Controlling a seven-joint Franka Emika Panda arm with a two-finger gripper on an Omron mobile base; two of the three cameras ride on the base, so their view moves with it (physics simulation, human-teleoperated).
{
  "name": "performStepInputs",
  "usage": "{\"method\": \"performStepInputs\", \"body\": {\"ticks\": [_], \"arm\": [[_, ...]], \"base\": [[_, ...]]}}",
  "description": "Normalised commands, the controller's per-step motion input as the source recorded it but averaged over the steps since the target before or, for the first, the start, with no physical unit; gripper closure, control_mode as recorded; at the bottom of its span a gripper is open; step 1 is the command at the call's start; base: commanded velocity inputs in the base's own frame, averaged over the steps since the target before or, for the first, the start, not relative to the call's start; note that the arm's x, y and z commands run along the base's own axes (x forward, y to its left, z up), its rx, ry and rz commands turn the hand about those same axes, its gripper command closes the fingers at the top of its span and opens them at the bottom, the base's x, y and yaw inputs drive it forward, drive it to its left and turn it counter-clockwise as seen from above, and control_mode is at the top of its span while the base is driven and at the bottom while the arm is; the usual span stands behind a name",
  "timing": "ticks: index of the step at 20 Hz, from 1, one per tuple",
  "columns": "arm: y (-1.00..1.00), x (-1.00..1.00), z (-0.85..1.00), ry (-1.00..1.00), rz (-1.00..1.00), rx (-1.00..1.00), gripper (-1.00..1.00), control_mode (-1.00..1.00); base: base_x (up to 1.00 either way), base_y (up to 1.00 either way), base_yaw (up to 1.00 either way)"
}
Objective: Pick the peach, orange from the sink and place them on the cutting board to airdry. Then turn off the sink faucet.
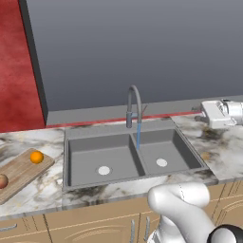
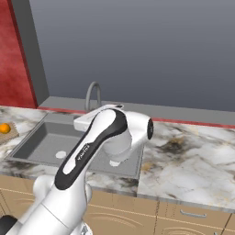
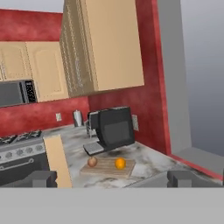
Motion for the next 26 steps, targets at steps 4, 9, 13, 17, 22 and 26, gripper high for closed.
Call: {"method": "performStepInputs", "body": {"ticks": [4,9,13,17,22,26], "arm": [[0.23,0.31,-0.14,0.0,0.0,0.0,-1.0,-1.0],[0.06,0.34,-0.21,0.01,0.0,0.0,-1.0,-1.0],[0.0,0.38,-0.27,0.02,0.0,0.0,-1.0,-1.0],[0.0,0.41,-0.17,0.0,0.0,0.0,-1.0,-1.0],[0.0,0.45,-0.02,0.0,0.0,0.0,-1.0,-1.0],[-0.07,0.37,-0.04,0.0,0.02,0.0,-1.0,-1.0]], "base": [[0.0,0.0,0.0],[0.0,0.0,0.0],[0.0,0.0,0.0],[0.0,0.0,0.0],[0.0,0.0,0.0],[0.0,0.0,0.0]]}}
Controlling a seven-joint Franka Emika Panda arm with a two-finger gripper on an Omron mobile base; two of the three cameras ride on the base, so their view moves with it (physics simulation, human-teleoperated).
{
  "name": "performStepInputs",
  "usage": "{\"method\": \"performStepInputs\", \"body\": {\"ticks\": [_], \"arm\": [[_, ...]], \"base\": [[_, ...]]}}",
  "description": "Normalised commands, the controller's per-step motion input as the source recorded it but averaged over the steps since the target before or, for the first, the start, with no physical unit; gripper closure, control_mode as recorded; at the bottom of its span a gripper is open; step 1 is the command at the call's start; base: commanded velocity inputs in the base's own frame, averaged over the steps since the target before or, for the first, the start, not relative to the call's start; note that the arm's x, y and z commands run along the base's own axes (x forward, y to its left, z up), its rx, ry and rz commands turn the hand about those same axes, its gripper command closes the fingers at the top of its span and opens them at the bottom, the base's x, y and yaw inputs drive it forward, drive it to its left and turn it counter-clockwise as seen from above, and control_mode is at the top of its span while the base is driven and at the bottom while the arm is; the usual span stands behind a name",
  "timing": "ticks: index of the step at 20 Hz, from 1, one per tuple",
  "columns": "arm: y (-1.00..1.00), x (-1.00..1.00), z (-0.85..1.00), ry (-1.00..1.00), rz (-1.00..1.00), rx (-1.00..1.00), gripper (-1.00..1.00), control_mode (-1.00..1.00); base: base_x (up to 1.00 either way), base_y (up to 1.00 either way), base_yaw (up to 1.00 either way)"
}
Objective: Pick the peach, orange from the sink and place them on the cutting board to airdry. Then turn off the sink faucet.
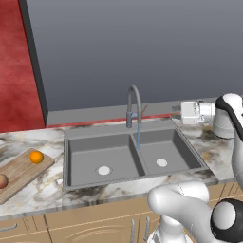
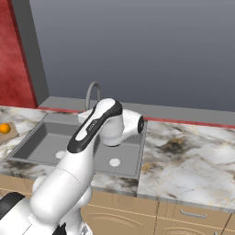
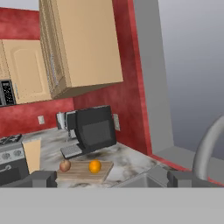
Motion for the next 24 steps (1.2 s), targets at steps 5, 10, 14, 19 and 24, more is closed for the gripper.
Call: {"method": "performStepInputs", "body": {"ticks": [5,10,14,19,24], "arm": [[-0.08,0.32,-0.17,0.0,0.01,0.0,-1.0,-1.0],[-0.03,0.31,-0.19,0.0,0.01,0.0,-1.0,-1.0],[0.0,0.25,-0.14,0.0,0.0,0.0,-1.0,-1.0],[-0.03,0.16,-0.06,0.0,0.0,0.0,-1.0,-1.0],[-0.02,0.14,-0.13,0.0,0.0,0.0,-1.0,-1.0]], "base": [[0.0,0.0,0.0],[0.0,0.0,0.0],[0.0,0.0,0.0],[0.0,0.0,0.0],[0.0,0.0,0.0]]}}
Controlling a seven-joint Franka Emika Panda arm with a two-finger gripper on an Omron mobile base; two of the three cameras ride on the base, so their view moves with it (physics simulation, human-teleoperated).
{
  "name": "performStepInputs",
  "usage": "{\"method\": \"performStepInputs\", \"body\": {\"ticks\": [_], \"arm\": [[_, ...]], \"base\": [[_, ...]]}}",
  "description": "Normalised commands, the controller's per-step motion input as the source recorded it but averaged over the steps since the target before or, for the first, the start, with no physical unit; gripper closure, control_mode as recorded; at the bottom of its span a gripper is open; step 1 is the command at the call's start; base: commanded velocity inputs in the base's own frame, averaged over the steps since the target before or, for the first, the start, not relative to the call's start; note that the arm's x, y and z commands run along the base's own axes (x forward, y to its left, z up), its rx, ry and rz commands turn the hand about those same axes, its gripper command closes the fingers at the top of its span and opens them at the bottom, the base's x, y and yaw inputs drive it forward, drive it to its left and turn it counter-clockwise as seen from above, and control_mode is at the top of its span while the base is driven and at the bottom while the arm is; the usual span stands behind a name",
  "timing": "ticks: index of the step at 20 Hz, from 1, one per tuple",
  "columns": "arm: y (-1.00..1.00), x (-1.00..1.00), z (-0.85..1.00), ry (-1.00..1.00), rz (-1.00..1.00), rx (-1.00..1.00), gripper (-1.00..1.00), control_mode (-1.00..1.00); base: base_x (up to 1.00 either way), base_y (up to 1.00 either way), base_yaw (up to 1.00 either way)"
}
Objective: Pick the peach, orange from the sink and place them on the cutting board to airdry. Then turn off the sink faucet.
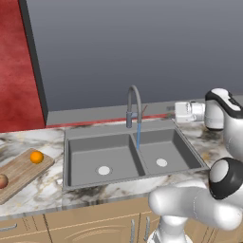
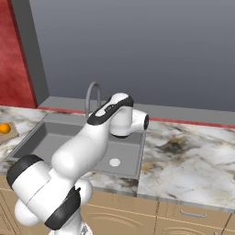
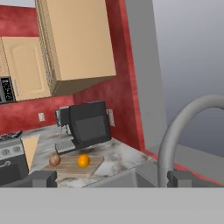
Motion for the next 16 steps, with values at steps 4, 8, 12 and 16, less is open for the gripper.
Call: {"method": "performStepInputs", "body": {"ticks": [4,8,12,16], "arm": [[0.0,0.16,-0.13,0.0,0.0,0.0,-1.0,-1.0],[0.0,0.15,-0.13,0.0,0.0,0.0,-1.0,-1.0],[0.0,0.15,-0.05,0.0,0.0,0.0,-1.0,-1.0],[0.0,0.15,0.0,0.0,-0.03,0.0,-1.0,-1.0]], "base": [[0.0,0.0,0.0],[0.0,0.0,0.0],[0.0,0.0,0.0],[0.0,0.0,0.0]]}}
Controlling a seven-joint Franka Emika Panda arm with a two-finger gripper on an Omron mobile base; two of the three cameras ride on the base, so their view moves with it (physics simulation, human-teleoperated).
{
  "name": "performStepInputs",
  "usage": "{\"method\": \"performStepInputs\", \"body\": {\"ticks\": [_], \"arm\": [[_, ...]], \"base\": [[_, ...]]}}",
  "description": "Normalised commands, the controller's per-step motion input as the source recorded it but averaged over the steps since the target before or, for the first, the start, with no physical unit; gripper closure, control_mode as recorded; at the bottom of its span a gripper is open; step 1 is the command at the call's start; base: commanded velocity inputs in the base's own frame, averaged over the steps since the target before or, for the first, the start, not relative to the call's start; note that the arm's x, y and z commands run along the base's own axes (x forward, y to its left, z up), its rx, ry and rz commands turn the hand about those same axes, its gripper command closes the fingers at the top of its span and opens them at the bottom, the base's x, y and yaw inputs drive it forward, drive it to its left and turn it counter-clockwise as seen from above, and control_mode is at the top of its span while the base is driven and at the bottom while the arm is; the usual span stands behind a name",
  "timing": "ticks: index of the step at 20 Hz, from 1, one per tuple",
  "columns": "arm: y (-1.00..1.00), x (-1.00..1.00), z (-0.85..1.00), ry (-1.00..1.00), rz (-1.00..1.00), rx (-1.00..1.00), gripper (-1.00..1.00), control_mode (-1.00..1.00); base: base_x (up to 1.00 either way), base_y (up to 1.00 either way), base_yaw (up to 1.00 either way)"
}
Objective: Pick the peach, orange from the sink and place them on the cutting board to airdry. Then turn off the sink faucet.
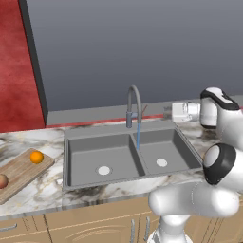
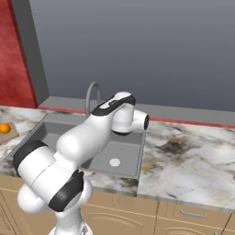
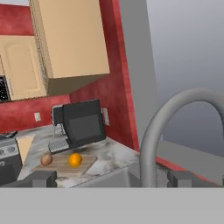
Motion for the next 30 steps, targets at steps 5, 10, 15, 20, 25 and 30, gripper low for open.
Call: {"method": "performStepInputs", "body": {"ticks": [5,10,15,20,25,30], "arm": [[0.0,0.17,-0.01,0.0,-0.1,0.01,-1.0,-1.0],[0.01,0.08,-0.05,0.0,-0.08,0.04,-1.0,-1.0],[0.05,0.09,-0.1,0.0,-0.01,0.06,-1.0,-1.0],[0.03,0.14,-0.11,0.0,0.0,0.05,-1.0,-1.0],[0.0,0.16,-0.15,0.0,0.0,0.03,-1.0,-1.0],[0.0,0.22,-0.13,0.0,0.0,0.02,-1.0,-1.0]], "base": [[0.0,0.0,0.0],[0.0,0.0,0.0],[0.0,0.0,0.0],[0.0,0.0,0.0],[0.0,0.0,0.0],[0.0,0.0,0.0]]}}
